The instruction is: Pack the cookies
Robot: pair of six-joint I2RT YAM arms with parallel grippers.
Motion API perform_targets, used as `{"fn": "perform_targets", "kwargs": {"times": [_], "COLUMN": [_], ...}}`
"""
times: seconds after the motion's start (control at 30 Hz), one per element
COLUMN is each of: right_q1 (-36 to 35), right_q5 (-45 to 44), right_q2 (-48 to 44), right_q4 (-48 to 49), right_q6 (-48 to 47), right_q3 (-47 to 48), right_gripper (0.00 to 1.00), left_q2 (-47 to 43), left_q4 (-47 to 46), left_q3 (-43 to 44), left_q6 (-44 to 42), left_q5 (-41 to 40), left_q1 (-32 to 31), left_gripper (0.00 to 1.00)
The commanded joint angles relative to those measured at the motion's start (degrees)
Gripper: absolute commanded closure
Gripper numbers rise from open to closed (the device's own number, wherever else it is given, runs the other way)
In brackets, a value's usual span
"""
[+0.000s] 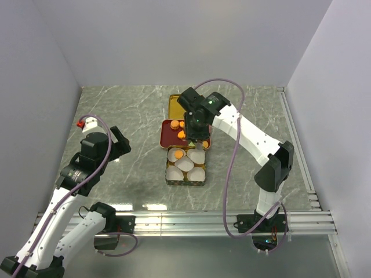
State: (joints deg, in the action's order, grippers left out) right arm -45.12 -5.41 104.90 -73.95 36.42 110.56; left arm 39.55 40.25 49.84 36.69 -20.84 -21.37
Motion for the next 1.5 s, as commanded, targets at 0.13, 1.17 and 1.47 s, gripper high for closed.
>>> {"fn": "perform_targets", "kwargs": {"times": [0.13, 1.17, 1.47], "right_q1": [4.7, 5.9, 6.8], "right_q5": [-2.2, 0.2, 0.9], "right_q2": [-2.4, 8.0, 9.6], "right_q4": [-0.3, -0.3, 0.3], "right_q6": [-3.2, -6.4, -6.3], "right_q3": [-1.1, -0.7, -0.6], "right_gripper": [0.52, 0.41, 0.41], "left_q2": [-0.4, 0.1, 0.1], "left_q4": [-0.8, -1.0, -1.0], "left_q3": [0.0, 0.0, -0.1], "left_q6": [-0.1, -0.4, -0.4], "left_q5": [-0.1, 0.5, 0.5], "left_q1": [-0.2, -0.5, -0.9], "left_gripper": [0.10, 0.11, 0.10]}}
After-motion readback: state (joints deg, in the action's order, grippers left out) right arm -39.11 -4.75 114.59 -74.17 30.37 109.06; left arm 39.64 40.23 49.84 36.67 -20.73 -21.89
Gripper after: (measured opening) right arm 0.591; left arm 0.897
